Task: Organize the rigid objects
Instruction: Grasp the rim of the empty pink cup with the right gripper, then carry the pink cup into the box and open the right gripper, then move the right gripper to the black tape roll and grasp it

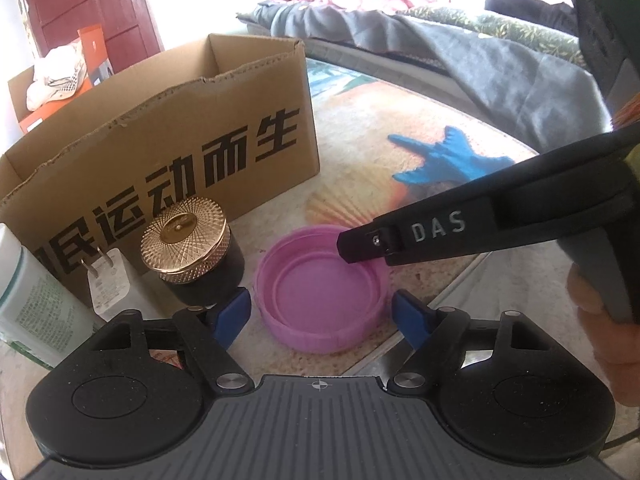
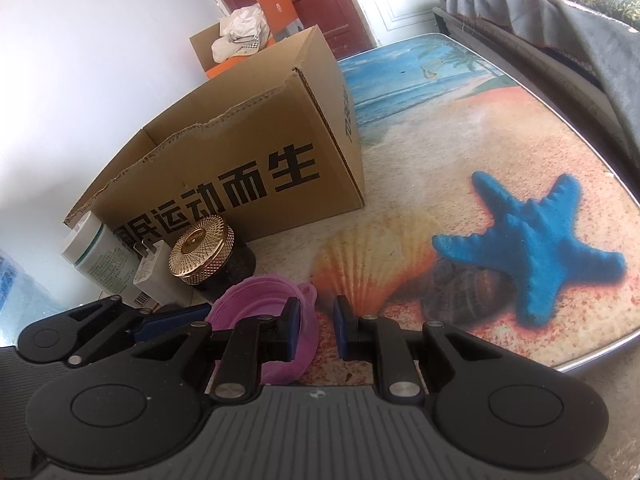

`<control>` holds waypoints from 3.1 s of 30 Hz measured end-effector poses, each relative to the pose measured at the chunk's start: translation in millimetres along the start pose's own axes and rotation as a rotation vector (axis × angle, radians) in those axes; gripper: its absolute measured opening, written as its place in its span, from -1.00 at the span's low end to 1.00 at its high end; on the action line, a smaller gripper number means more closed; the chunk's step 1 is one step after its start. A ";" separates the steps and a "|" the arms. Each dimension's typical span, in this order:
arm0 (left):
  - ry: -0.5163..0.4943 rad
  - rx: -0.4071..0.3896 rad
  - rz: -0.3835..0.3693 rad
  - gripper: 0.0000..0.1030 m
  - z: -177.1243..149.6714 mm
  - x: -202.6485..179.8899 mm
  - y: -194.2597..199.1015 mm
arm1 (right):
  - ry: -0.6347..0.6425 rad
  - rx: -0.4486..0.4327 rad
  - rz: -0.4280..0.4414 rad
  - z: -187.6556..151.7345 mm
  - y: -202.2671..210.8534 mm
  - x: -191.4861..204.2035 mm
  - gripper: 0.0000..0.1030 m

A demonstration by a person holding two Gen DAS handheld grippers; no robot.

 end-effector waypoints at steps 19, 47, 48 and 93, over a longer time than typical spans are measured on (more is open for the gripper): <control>-0.021 -0.040 0.007 0.42 8.8 -6.3 7.6 | 0.008 0.009 0.018 -4.7 3.2 6.8 -0.61; 0.052 -0.309 0.203 0.42 114.6 125.2 119.1 | 0.366 -0.183 0.193 137.0 55.1 169.0 -0.61; 0.071 -0.283 0.194 0.42 118.2 136.4 111.6 | 0.379 -0.158 0.198 144.2 44.2 175.3 -0.61; 0.342 0.073 0.087 0.62 132.9 256.7 -1.7 | 0.049 0.216 0.286 228.5 -129.3 134.8 0.02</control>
Point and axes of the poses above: each gripper's, at about its wrist camera, not at the fingertips, and y roughly against the way its jaws point, x to its left, z to its top, the point moved 10 cm from there along -y, roughly the way its jaws point, and after that the axes turned 3 degrees about -z, right-handed, at the moved point
